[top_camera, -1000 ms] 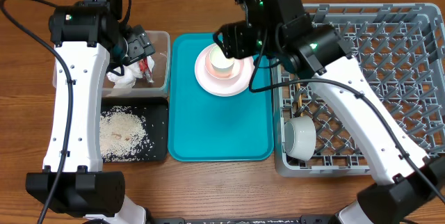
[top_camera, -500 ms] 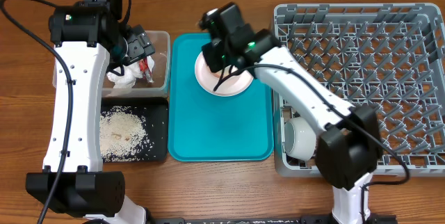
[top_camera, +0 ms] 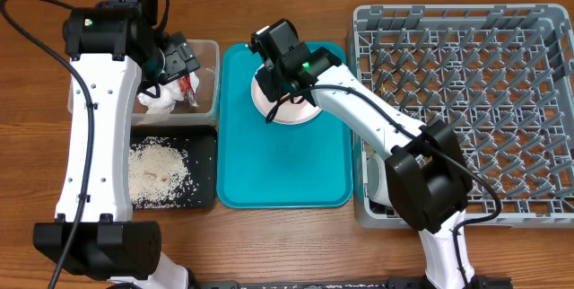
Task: Sort waste into correct bins and load items into the dishwasher
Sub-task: 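Close the right gripper on the white cup atop the pink plate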
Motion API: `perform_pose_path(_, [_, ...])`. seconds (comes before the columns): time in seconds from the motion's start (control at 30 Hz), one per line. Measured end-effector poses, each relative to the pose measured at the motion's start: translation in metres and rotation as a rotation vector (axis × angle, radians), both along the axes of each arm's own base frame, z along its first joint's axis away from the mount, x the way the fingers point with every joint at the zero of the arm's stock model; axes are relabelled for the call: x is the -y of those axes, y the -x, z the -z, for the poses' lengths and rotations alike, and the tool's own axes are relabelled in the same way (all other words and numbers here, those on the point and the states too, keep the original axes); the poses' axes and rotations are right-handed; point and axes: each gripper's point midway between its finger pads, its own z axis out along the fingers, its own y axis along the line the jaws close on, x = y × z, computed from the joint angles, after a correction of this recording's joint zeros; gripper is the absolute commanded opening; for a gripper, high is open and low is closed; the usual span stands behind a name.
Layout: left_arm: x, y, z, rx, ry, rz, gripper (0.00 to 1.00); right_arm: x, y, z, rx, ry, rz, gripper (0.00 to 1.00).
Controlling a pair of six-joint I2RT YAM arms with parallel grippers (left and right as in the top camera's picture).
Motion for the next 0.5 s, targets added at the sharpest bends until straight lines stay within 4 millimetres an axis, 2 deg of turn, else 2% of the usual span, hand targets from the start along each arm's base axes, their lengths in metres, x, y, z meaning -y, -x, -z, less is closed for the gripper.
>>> perform_pose_path(0.1, [0.000, 0.000, 0.000, 0.000, 0.000, 0.000, 1.00, 0.004, -0.001, 0.001, 0.003, 0.015, 0.007, 0.21])
perform_pose_path(0.37, [0.000, 0.000, 0.000, 0.000, 0.000, 0.000, 1.00, 0.011, 0.004, 0.007, -0.023, 0.049, 0.016, 0.20])
perform_pose_path(0.5, [0.000, 0.000, 0.000, 0.000, 0.000, 0.000, 1.00, 0.013, 0.007, 0.009, -0.035, 0.060, 0.015, 0.13])
